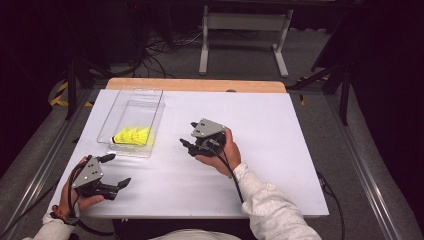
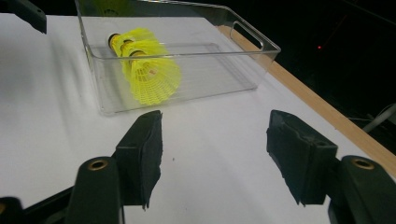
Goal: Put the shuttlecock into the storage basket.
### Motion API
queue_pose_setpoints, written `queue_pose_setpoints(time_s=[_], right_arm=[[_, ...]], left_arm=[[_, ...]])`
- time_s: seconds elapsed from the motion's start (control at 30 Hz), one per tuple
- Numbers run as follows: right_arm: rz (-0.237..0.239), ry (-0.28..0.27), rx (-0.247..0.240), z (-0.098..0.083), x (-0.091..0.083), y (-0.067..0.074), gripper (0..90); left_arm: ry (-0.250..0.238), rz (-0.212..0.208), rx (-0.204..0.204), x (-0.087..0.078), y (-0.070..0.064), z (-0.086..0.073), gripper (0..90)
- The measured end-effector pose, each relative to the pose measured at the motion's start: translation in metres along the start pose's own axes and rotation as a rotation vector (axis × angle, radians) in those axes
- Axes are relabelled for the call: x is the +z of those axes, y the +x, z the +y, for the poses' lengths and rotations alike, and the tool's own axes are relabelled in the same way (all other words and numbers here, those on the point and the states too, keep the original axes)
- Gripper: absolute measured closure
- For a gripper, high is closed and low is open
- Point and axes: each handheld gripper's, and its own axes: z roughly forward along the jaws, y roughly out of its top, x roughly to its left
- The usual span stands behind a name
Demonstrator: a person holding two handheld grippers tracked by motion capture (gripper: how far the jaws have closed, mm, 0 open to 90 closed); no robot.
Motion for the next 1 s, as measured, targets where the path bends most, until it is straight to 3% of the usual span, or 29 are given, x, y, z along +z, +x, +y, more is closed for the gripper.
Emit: queue_pose_setpoints(time_s=[0.8, 1.0], right_arm=[[-0.075, -0.032, 0.005, -0.017, -0.032, -0.014, 22.7], [-0.115, -0.027, 0.012, -0.023, -0.038, -0.016, 15.5]], left_arm=[[-0.001, 0.005, 0.004, 0.0, -0.001, 0.001, 6.2], [0.0, 0.003, 0.003, 0.001, -0.001, 0.001, 6.2]])
